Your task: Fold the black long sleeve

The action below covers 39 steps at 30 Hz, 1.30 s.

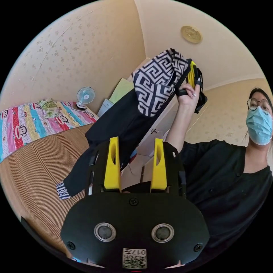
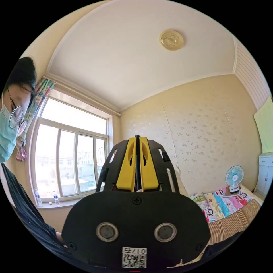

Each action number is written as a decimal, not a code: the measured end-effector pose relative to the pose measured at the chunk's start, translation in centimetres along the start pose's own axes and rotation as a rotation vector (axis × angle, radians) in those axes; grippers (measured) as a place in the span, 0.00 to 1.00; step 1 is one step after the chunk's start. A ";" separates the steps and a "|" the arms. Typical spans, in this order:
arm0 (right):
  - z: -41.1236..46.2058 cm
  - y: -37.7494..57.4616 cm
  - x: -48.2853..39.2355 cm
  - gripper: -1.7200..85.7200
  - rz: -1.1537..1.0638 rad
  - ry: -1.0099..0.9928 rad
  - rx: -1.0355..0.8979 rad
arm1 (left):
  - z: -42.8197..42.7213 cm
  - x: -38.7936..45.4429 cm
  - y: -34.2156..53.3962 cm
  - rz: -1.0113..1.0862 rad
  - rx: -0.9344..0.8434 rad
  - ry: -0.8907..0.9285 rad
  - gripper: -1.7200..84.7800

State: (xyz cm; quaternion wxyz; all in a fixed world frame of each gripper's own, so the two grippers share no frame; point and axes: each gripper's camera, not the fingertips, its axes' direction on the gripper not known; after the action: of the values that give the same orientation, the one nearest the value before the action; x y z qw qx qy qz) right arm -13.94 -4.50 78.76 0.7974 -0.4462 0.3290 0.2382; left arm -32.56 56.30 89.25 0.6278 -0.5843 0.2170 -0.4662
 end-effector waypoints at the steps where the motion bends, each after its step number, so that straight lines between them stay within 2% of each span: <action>1: 0.4 -0.4 0.5 0.05 -0.002 0.004 -0.010 | 0.5 -0.7 0.0 -0.038 -0.008 -0.048 0.15; 2: 0.6 -0.6 0.8 0.05 -0.003 0.009 -0.016 | 0.3 -1.7 0.1 -0.094 -0.002 -0.054 0.08; 5: 1.6 -1.4 3.4 0.05 0.011 0.054 -0.062 | -2.6 -4.2 0.8 -0.164 0.075 0.073 0.06; 6: 1.9 -1.6 5.0 0.05 0.023 0.076 -0.091 | -3.7 -4.5 1.0 -0.176 0.103 0.064 0.06; 10: 2.7 -1.1 10.8 0.05 0.061 0.154 -0.260 | -13.1 -4.5 3.1 -0.213 0.308 -0.138 0.04; 11: 3.0 -0.5 12.9 0.05 0.066 0.129 -0.348 | -15.8 -4.0 3.7 -0.208 0.370 -0.180 0.03; 14: 2.5 2.1 17.5 0.04 0.055 -0.146 -0.544 | -20.1 -2.9 4.7 -0.184 0.403 -0.231 0.02; 15: 1.5 3.1 18.8 0.04 0.056 -0.242 -0.565 | -20.7 -2.6 4.9 -0.177 0.403 -0.237 0.02; 18: -0.4 4.4 21.0 0.04 0.083 -0.348 -0.579 | -23.0 -0.9 6.0 -0.114 0.419 -0.228 0.02; 21: -0.4 2.6 22.1 0.04 0.094 -0.456 -0.509 | -25.7 1.2 6.2 -0.041 0.496 -0.179 0.01; 24: 3.6 -1.3 23.0 0.04 0.133 -0.379 -0.477 | -28.6 1.6 4.6 -0.027 0.600 -0.146 0.01; 27: 11.2 -3.7 25.6 0.04 0.178 -0.249 -0.582 | -31.1 -0.8 0.7 -0.057 0.613 -0.181 0.01; 30: 21.5 -2.0 29.9 0.04 0.182 -0.136 -0.802 | -31.9 -7.4 -3.8 -0.163 0.505 -0.345 0.01; 33: 33.1 4.7 34.6 0.04 0.089 0.016 -1.064 | -30.9 -18.8 -6.9 -0.306 0.393 -0.461 0.02; 35: 39.9 10.2 37.6 0.04 0.065 0.089 -1.132 | -29.1 -30.0 -8.5 -0.441 0.301 -0.587 0.03; 38: 49.4 19.4 41.7 0.05 0.042 0.237 -1.166 | -26.6 -43.2 -8.4 -0.613 0.174 -0.680 0.07; 39: 51.9 23.0 42.9 0.06 0.059 0.283 -1.222 | -26.2 -45.2 -8.1 -0.650 0.135 -0.712 0.07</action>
State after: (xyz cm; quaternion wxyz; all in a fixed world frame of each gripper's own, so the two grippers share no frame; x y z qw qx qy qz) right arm 15.55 55.50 54.34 0.3403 -0.8394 0.2481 0.3437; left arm -77.92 81.26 78.64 0.5216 -0.7029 -0.2358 -0.4221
